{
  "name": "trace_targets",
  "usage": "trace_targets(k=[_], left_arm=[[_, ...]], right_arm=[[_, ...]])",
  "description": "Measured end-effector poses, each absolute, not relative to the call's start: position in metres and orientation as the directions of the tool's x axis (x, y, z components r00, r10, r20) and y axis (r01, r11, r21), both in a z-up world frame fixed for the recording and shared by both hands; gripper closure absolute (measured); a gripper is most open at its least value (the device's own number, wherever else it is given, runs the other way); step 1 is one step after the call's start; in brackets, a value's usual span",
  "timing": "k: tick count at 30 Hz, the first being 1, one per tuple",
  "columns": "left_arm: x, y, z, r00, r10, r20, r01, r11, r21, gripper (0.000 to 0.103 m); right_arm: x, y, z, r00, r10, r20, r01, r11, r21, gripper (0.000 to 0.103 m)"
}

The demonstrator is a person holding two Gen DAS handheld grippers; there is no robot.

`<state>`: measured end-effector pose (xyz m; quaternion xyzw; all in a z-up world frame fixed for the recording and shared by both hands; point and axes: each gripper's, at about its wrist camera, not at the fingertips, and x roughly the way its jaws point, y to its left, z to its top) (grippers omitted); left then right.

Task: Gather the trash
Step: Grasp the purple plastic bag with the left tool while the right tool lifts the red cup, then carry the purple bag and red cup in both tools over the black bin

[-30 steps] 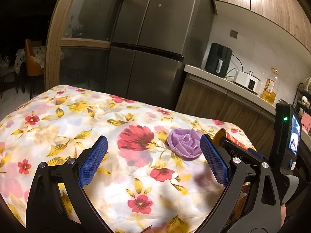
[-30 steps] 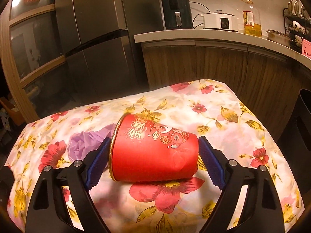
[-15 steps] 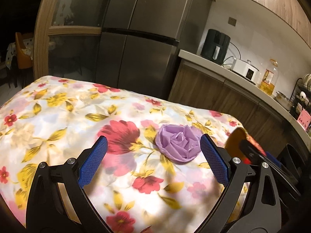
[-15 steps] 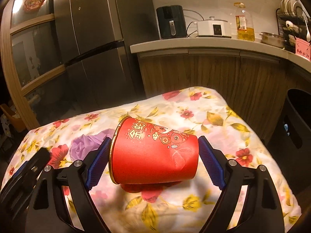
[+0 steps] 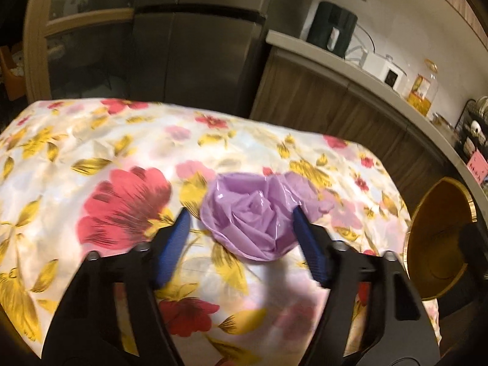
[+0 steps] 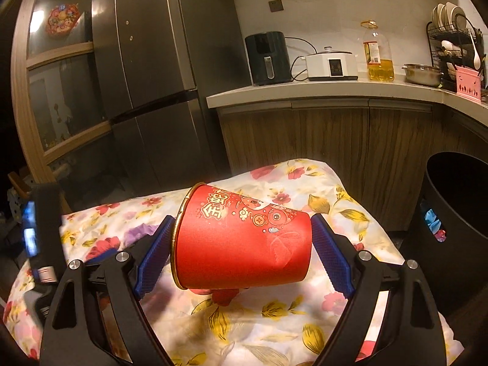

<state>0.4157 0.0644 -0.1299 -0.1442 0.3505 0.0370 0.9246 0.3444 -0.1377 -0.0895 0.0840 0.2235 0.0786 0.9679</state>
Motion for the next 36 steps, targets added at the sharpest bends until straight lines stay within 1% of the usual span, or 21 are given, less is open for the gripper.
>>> trace_targets(k=[1,2,4,7,10,16,20,25,36], left_arm=[[0.417,0.064,-0.132,0.745,-0.038,-0.666,-0.166,0.956,-0.241,0.057],[0.418,0.064,-0.133,0.742,-0.043,-0.669,-0.163,0.956,-0.243,0.061],[0.419,0.065,-0.136,0.739,-0.066,-0.671,-0.149,0.955,-0.258,0.079],[0.418,0.063,-0.136,0.741,-0.079,-0.666,-0.135,0.955,-0.264,0.091],[0.414,0.059,-0.131,0.759,-0.081,-0.646,-0.117,0.959,-0.258,0.098],[0.396,0.055,-0.112,0.808,-0.068,-0.586,-0.096,0.965,-0.245,0.1],[0.38,0.052,-0.093,0.835,-0.083,-0.544,-0.076,0.962,-0.263,0.1],[0.359,0.04,-0.066,0.868,-0.091,-0.488,-0.038,0.968,-0.248,0.1],[0.327,-0.023,-0.015,0.902,-0.165,-0.399,0.083,0.973,-0.215,0.1]], right_arm=[[0.343,-0.139,-0.089,0.889,0.191,-0.416,-0.116,0.973,0.199,0.018],[0.342,-0.139,-0.088,0.889,0.192,-0.415,-0.117,0.973,0.199,0.018],[0.34,-0.141,-0.087,0.89,0.194,-0.412,-0.118,0.972,0.202,0.018],[0.338,-0.144,-0.085,0.892,0.195,-0.408,-0.119,0.972,0.204,0.018],[0.333,-0.146,-0.083,0.893,0.195,-0.405,-0.12,0.972,0.202,0.018],[0.322,-0.152,-0.071,0.902,0.194,-0.386,-0.123,0.972,0.2,0.018],[0.315,-0.161,-0.062,0.91,0.195,-0.367,-0.125,0.971,0.205,0.018],[0.305,-0.174,-0.052,0.919,0.189,-0.346,-0.118,0.969,0.215,0.018],[0.279,-0.223,-0.027,0.947,0.135,-0.291,-0.066,0.97,0.234,0.018]])
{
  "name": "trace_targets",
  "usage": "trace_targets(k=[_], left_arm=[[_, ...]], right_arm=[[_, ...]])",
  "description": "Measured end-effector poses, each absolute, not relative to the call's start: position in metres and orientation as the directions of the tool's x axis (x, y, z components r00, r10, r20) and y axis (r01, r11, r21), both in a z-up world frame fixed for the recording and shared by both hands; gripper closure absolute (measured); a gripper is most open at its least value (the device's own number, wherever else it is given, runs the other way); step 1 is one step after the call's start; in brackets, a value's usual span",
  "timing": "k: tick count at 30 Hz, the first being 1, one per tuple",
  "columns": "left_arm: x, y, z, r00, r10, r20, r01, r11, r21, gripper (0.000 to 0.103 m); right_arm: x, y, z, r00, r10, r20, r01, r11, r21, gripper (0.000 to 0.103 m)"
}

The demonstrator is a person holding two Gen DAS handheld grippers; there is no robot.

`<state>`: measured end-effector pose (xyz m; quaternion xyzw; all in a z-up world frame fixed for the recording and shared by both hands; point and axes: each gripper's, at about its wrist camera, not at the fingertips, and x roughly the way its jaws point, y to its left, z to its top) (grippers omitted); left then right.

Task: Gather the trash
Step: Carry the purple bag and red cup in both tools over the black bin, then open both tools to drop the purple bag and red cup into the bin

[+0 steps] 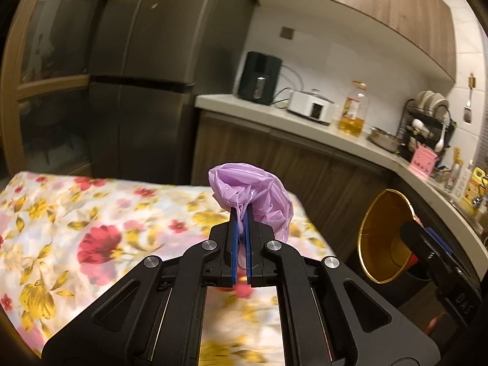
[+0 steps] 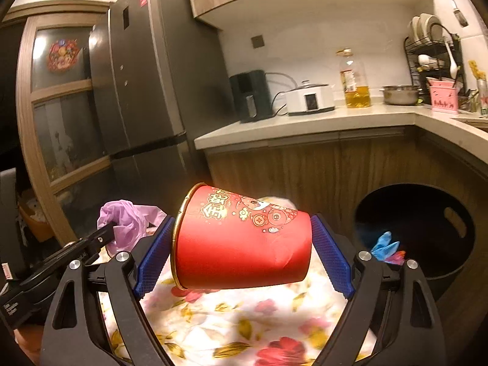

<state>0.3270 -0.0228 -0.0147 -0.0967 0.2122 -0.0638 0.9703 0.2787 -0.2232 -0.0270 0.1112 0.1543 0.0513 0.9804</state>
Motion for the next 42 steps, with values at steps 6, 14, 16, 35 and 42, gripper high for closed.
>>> trace_targets(k=[6,14,16,35,42], left_arm=[[0.321,-0.077,0.005,0.898,-0.234,-0.372,0.173,0.966,-0.191,0.1],[0.321,-0.151,0.017,0.875,-0.331,-0.353,0.286,0.942,-0.174,0.1],[0.322,-0.167,0.017,0.866,-0.355,-0.352,0.312,0.934,-0.176,0.1],[0.349,-0.275,-0.007,0.786,-0.5,-0.363,0.462,0.866,-0.191,0.1],[0.359,-0.286,-0.018,0.772,-0.515,-0.373,0.477,0.857,-0.197,0.1]], right_arm=[[0.266,-0.263,-0.012,0.964,0.065,-0.257,-0.003,0.972,0.234,0.018],[0.251,-0.325,-0.006,0.971,-0.044,-0.235,0.101,0.966,0.236,0.018],[0.249,-0.339,-0.006,0.97,-0.069,-0.235,0.126,0.963,0.238,0.018],[0.259,-0.429,-0.024,0.948,-0.157,-0.275,0.241,0.922,0.304,0.018],[0.27,-0.436,-0.028,0.949,-0.141,-0.282,0.231,0.919,0.319,0.018]])
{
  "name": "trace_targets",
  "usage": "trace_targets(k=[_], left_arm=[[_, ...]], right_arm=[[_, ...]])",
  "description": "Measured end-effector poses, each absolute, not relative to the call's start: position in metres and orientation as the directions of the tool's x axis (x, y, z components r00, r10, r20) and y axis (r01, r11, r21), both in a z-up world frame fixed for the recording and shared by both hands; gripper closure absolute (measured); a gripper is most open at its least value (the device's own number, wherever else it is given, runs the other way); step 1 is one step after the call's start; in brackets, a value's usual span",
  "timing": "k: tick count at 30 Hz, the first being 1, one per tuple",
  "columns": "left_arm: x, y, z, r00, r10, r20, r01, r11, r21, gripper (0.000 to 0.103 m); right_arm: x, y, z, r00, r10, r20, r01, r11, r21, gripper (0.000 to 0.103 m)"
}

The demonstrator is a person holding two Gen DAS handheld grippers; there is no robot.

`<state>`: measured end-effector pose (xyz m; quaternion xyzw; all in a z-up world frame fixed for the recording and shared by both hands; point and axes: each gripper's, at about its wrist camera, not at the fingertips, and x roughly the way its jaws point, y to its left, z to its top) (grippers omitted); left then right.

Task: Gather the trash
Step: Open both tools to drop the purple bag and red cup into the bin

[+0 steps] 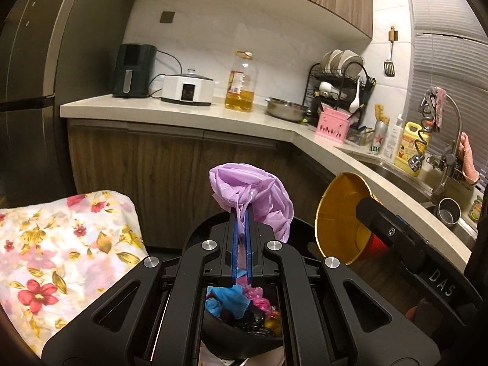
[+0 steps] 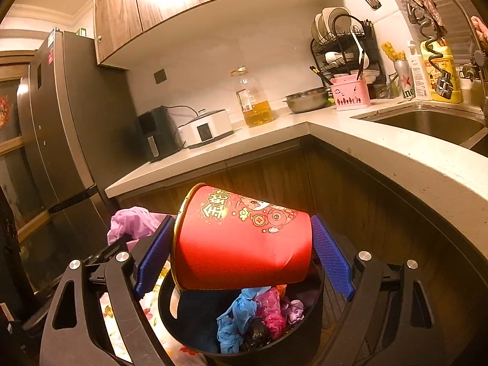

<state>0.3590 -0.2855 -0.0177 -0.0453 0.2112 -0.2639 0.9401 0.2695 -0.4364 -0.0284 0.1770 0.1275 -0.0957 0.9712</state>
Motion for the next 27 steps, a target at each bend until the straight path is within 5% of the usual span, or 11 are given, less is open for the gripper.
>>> trace_targets(k=[10,15,27], left_arm=[[0.377,-0.289,-0.04,0.736,-0.519,-0.435,0.466,0.854,-0.23,0.09],[0.378,-0.284,-0.044,0.743,-0.512,-0.432,0.455,0.859,-0.236,0.048],[0.35,-0.242,-0.037,0.828,-0.369,-0.423,0.323,0.929,-0.178,0.016]], right_arm=[[0.285,-0.446,-0.036,0.953,-0.101,-0.287,0.202,0.915,0.35,0.018],[0.284,-0.448,-0.039,0.948,-0.109,-0.298,0.216,0.91,0.354,0.015],[0.26,-0.422,-0.031,0.935,-0.156,-0.319,0.237,0.944,0.231,0.006]])
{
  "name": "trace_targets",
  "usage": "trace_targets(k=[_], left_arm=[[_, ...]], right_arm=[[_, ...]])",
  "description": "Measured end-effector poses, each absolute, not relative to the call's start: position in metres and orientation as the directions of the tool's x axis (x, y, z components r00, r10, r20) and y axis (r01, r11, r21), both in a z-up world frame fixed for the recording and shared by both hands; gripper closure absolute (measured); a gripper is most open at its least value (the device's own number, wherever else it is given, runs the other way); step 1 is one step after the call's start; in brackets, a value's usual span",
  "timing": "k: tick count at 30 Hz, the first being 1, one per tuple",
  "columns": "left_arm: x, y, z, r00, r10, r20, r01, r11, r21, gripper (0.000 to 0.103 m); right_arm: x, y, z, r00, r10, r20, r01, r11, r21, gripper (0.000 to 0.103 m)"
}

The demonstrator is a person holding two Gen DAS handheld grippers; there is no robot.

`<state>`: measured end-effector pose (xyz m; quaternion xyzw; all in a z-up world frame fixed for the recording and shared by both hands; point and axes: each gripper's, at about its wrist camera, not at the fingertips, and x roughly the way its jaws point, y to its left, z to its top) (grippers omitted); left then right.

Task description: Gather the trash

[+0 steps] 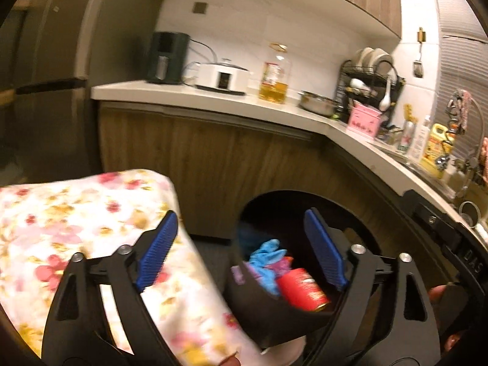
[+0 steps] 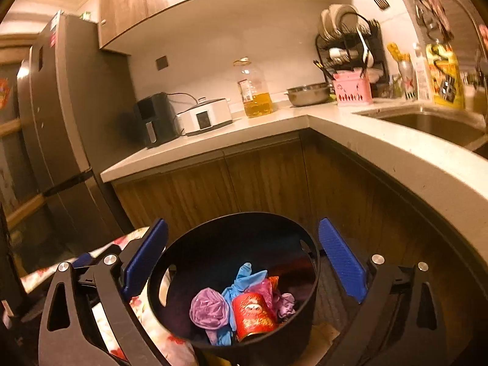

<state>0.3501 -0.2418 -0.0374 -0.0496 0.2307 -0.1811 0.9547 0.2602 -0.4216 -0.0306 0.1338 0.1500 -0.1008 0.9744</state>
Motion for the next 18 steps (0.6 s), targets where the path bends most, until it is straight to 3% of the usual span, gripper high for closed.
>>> trace_targets(k=[4,18], left_arm=[[0.328,-0.219,-0.031,0.868,-0.267,-0.419,0.237,0.964,-0.124,0.007],[0.226,-0.143,-0.006,0.919,-0.066,-0.388,0.056,0.998,-0.039,0.006]], right_arm=[[0.243,-0.399,-0.023,0.939,-0.166,-0.301,0.225,0.959,0.174,0.006],[0.169,-0.34,-0.011,0.95,-0.143,-0.278,0.186,0.974,0.133,0.006]])
